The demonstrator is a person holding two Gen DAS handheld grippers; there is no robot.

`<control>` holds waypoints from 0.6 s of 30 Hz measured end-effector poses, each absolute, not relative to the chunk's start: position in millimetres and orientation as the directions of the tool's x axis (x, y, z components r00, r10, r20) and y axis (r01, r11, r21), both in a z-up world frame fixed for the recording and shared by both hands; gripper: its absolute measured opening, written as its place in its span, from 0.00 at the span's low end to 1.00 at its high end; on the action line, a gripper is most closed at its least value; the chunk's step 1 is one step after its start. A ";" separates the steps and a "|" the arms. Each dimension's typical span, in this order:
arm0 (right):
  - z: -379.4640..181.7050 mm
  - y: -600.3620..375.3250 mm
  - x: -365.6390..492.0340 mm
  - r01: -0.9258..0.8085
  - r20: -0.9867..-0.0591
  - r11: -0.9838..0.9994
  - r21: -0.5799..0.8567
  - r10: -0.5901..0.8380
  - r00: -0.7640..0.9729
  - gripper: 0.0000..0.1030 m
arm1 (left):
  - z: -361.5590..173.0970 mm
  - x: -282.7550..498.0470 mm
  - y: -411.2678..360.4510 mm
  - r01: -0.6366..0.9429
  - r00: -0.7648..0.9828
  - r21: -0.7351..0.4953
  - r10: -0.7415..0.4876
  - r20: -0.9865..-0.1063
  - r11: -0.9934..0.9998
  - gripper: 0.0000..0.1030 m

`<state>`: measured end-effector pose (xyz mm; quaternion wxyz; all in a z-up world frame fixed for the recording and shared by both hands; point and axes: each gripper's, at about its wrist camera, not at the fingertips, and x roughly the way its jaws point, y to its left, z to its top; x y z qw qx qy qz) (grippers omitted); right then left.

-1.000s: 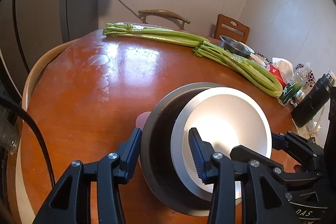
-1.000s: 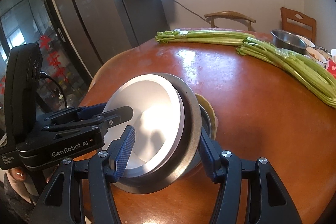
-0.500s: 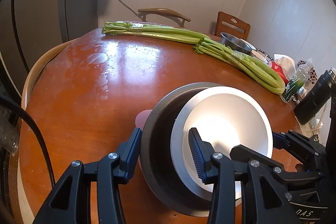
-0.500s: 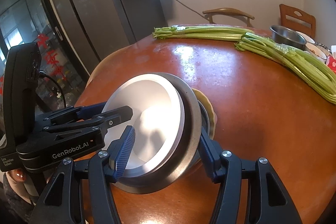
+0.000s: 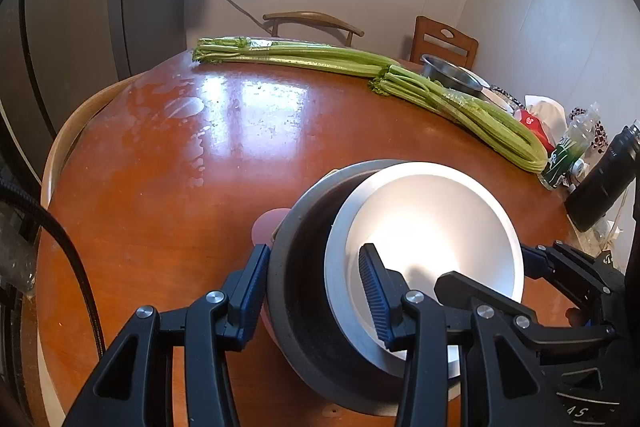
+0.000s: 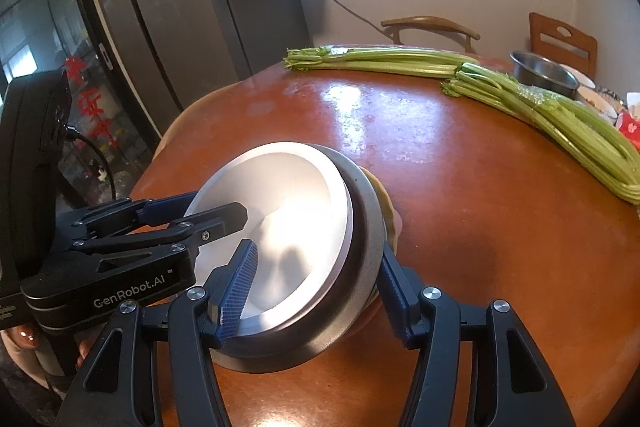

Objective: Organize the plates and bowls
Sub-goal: 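Carry the steel bowl stack with the left tool toward the steel tray, then lower the steel bowl stack onto the steel tray and open the left tool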

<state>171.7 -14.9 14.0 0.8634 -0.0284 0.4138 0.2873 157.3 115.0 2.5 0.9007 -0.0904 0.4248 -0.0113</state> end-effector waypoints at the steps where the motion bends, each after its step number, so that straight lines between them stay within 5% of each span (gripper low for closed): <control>1: 13.1 -15.2 171.9 -0.519 -0.733 0.834 0.189 0.472 0.491 0.60 | 2.0 157.5 115.2 -0.057 0.638 -0.172 -0.097 -0.764 0.983 0.44; 18: 8.0 -10.5 172.9 -0.522 -0.744 0.843 0.130 0.431 0.511 0.60 | 4.9 156.7 114.7 -0.066 0.651 -0.145 -0.068 -0.756 0.987 0.44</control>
